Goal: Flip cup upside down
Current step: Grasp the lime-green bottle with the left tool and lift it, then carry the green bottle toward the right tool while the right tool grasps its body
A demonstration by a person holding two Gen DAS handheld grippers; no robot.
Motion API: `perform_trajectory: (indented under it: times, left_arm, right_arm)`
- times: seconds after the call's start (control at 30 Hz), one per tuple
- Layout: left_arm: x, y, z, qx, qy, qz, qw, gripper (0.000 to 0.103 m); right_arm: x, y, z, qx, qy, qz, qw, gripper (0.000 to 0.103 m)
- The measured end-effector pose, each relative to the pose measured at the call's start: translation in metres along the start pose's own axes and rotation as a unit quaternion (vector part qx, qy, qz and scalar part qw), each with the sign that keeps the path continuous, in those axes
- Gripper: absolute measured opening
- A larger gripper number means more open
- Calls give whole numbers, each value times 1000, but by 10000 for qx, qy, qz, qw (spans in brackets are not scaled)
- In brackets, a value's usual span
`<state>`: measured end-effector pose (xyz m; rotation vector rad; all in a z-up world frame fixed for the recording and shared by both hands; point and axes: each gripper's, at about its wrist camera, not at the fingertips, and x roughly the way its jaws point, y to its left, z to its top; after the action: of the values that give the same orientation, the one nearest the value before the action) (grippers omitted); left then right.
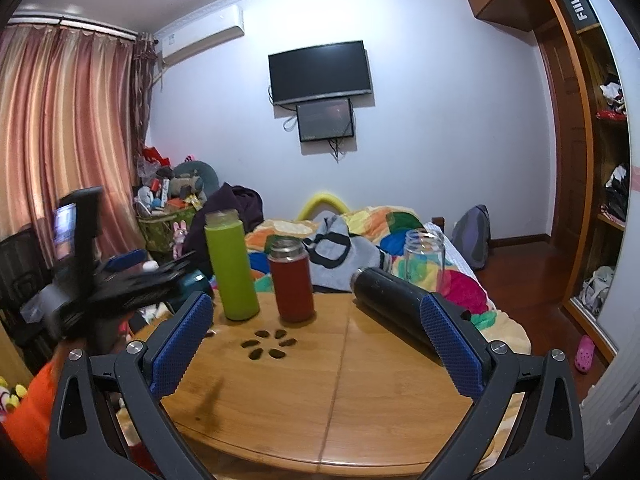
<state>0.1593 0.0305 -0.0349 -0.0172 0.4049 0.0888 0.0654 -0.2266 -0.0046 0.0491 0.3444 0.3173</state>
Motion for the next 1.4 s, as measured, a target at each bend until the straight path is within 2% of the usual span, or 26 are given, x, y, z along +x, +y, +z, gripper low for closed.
perform_trajectory:
  times: [0.17,0.23,0.27,0.33,0.4,0.43,0.5,0.73,0.97,1.13,1.4]
  left_arm:
    - [79,13,13,-340,649,-9,9973,103]
    - [96,16,16,-405,689,-14,9968,103]
    - [102,17,16,-421,683,-11,9968,99]
    - [111,16,16,-476,713,-264,9960,88]
    - [116,9,15,-428,797,-378,9952,70]
    - [118,3,13,-326,830,-412,9952,65]
    - [118,-4,11,-185,796,-288,9962,64]
    - [102,-5,14,-121,1012,-554,9932,64]
    - [52,-17,3,248,1222,-1127,9858,63]
    - [11,-34,-9,574,1141,-1484,9806,64]
    - [-35,-64,-22,878,1132,-2267,9634,63]
  right_arm:
    - [12,-18,-7,71,180,-92,9998,103]
    - [17,-26,-10,120,245,-140,9995,103]
    - [19,-29,-10,151,279,-155,9994,103]
    - [22,-35,-12,236,352,-166,9990,103]
    - [25,-40,-13,340,427,-152,9984,103]
    - [25,-41,-14,380,455,-142,9981,103]
    - [25,-42,-14,417,483,-121,9979,103]
    - [25,-42,-16,389,499,-141,9979,103]
    - [28,-41,-16,393,537,-88,9977,103]
    - [26,-36,-20,352,578,-69,9977,103]
    - [13,-30,-31,166,685,-46,9975,103]
